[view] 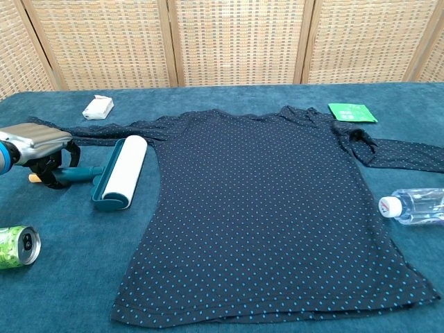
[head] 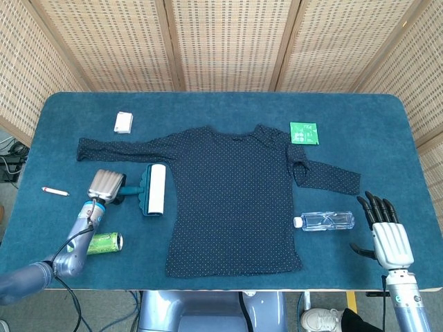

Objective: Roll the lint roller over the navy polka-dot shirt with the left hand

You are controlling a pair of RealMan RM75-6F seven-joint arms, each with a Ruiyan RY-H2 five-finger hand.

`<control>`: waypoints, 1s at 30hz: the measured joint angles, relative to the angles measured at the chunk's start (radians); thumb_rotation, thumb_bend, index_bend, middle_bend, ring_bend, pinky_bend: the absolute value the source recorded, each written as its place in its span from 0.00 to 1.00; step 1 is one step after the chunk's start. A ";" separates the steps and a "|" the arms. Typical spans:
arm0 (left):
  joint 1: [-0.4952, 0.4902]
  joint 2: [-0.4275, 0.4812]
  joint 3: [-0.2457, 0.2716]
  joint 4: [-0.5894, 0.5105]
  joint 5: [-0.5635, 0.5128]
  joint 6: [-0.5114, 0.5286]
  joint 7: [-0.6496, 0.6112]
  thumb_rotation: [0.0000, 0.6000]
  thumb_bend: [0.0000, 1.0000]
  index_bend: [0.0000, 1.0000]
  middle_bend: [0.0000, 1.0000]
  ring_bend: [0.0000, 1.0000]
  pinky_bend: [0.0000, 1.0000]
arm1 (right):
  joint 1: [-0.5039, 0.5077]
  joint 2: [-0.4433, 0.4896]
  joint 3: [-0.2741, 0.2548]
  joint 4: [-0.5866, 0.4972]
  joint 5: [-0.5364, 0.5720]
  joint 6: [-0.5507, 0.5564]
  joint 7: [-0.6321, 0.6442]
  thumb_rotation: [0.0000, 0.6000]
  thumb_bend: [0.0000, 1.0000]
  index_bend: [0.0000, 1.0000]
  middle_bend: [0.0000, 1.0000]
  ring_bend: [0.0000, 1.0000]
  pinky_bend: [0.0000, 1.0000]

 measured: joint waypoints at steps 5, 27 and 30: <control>0.001 0.016 -0.004 -0.032 0.027 0.027 -0.008 1.00 0.72 0.88 0.79 0.72 0.69 | 0.000 0.001 -0.001 -0.002 -0.001 0.001 0.004 1.00 0.06 0.00 0.00 0.00 0.00; -0.211 0.231 -0.030 -0.412 -0.308 0.042 0.405 1.00 0.94 0.90 0.79 0.72 0.69 | 0.004 0.010 0.013 0.015 0.034 -0.026 0.045 1.00 0.06 0.00 0.00 0.00 0.00; -0.264 0.230 -0.023 -0.426 -0.402 0.053 0.467 1.00 0.96 0.91 0.79 0.72 0.69 | 0.005 0.010 0.016 0.019 0.039 -0.031 0.051 1.00 0.06 0.00 0.00 0.00 0.00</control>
